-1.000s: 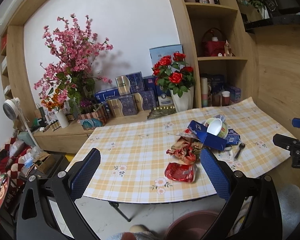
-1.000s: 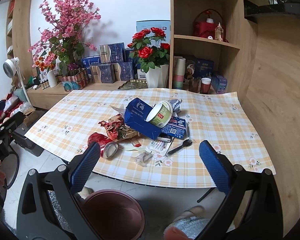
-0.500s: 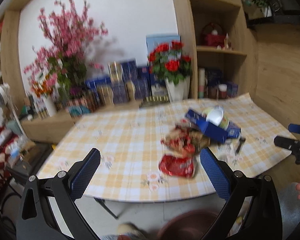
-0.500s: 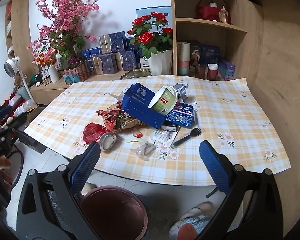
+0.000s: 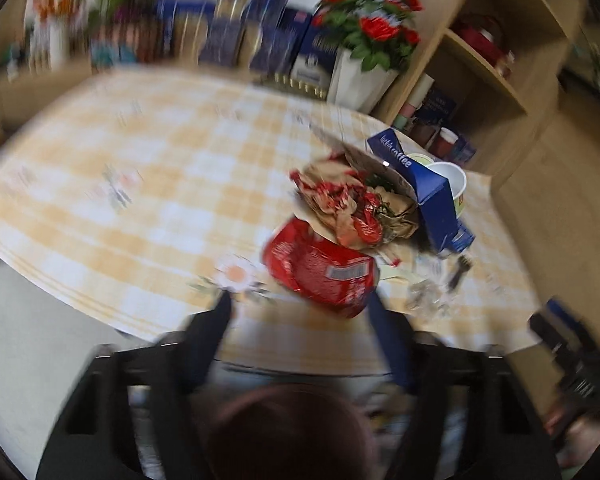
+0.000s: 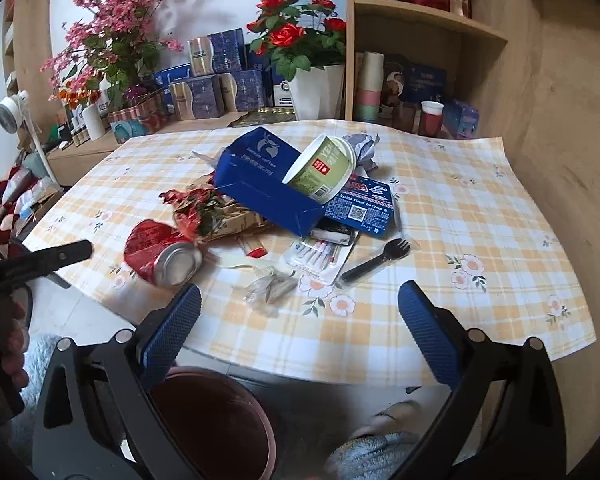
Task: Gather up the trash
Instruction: 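Grasp the red Coke can with the left gripper while the right gripper grasps the green paper cup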
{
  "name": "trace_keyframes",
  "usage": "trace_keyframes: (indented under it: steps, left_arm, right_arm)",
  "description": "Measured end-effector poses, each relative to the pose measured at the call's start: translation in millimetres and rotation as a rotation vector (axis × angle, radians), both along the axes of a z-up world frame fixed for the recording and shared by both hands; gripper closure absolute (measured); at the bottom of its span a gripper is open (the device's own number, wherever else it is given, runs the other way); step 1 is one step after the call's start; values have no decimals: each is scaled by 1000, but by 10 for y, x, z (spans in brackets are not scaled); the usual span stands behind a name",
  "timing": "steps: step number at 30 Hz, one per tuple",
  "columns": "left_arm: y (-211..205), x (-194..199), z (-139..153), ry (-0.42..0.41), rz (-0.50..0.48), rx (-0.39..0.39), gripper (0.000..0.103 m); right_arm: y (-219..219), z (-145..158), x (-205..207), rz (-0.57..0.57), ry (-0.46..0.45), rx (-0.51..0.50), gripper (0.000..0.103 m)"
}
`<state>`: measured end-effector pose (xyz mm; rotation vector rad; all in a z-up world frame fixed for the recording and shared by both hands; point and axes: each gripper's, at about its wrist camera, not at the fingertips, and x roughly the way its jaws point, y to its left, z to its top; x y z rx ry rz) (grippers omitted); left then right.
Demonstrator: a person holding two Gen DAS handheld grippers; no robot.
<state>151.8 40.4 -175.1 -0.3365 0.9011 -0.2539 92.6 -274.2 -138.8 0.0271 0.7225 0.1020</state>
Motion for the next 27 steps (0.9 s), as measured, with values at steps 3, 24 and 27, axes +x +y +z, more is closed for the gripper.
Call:
trace_keyframes:
  steps: [3, 24, 27]
  left_arm:
    - [8, 206, -188, 69, 27, -83, 53]
    - [-25, 598, -555, 133, 36, -155, 53]
    - [-27, 617, -569, 131, 29, -162, 53]
  right_arm:
    - [-13, -57, 123, 11, -4, -24, 6]
    - [-218, -39, 1799, 54, -88, -3, 11]
    - [-251, -174, 1979, 21, -63, 89, 13]
